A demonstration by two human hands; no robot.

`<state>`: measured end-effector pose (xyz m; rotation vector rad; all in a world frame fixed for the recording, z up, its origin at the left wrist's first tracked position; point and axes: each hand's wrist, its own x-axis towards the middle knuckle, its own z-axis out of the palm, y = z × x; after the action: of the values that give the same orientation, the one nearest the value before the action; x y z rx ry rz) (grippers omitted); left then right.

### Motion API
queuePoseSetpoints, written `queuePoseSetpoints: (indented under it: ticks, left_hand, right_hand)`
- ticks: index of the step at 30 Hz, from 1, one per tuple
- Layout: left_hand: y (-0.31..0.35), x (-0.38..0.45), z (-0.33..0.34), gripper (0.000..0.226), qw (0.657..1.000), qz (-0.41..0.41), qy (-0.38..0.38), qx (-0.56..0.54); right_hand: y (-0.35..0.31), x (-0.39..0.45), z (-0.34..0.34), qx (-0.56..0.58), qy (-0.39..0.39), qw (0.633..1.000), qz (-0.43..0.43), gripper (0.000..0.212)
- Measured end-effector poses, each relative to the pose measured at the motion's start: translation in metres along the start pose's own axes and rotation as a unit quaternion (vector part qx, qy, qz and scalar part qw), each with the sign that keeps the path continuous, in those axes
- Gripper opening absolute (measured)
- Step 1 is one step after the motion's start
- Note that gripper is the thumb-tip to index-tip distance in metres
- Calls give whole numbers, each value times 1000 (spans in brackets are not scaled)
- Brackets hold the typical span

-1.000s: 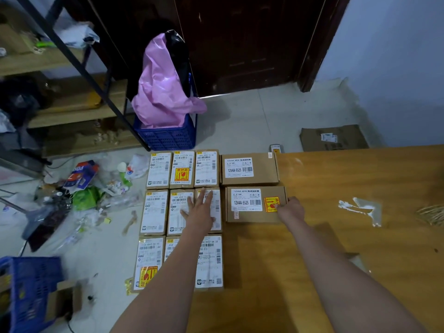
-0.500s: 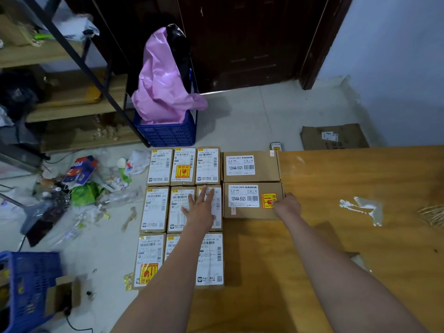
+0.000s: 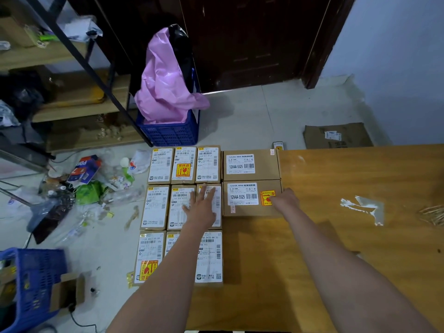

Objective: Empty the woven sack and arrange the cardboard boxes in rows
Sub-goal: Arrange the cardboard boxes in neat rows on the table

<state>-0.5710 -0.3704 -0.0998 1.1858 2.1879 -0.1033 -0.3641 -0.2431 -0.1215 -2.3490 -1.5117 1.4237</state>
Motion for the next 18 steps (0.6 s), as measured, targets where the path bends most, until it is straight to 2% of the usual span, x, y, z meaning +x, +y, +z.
queuePoseSetpoints:
  ticks: [5,11,18]
  left_hand:
    - [24,-6,-12,68,998,-1,28,-51]
    - [63,-18,-32,62,995,34,38,-89]
    - [91,-40,-51,55,994,86,33,-64]
  right_hand:
    - [-16,-11,-12,-3,19,1000,-23,57]
    - [-35,-33,-35,11,0,995,-99,52]
    - [-45,-78,-66,-7,-18,988,-155,49]
